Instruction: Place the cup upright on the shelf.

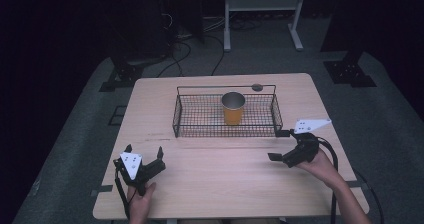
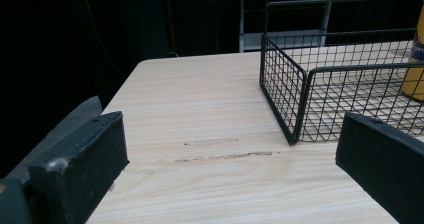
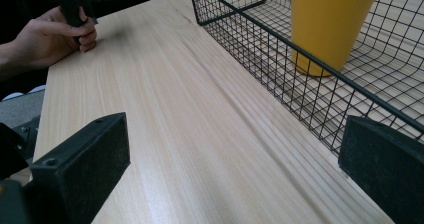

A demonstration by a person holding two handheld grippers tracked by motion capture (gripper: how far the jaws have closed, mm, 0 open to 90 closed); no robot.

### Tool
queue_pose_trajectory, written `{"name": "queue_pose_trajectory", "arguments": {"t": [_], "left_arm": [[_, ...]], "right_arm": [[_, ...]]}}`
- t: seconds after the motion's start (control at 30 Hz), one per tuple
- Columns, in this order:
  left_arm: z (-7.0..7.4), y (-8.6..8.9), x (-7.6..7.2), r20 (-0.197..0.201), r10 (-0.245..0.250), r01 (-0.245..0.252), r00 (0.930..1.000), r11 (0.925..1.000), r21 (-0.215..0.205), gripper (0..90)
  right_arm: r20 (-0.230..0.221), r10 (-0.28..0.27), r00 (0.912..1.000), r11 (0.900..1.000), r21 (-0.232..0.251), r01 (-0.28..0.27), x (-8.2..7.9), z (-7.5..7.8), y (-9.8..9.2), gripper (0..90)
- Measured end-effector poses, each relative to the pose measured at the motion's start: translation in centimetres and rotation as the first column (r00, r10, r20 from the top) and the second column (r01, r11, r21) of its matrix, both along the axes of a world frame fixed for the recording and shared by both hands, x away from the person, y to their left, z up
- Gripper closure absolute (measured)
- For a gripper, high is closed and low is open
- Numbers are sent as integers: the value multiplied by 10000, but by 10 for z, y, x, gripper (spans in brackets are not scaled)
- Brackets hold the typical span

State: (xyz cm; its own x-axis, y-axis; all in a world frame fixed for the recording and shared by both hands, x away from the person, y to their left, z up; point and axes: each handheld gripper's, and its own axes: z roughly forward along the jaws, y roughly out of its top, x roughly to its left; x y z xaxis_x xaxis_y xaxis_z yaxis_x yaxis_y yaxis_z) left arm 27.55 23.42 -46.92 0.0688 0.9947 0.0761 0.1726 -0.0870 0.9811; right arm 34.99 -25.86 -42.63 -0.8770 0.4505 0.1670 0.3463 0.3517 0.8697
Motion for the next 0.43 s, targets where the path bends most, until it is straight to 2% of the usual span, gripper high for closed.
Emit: {"name": "queue_pose_trajectory", "arguments": {"t": [0.17, 0.33, 0.43], "left_arm": [[0, -1, 0, -13, 18, -18, 10000, 10000, 31, 0], [0, -1, 1, -26, 78, -78, 10000, 10000, 41, 0], [0, -1, 1, -27, 98, -97, 9999, 9999, 40, 0]], "right_arm": [[-94, -143, 9999, 9999, 22, 143, -5, -7, -4, 0], [-5, -269, 9996, 9995, -140, 269, -14, -14, -5, 0], [121, -490, 9987, 9985, 263, 487, -29, -20, -6, 0]]}}
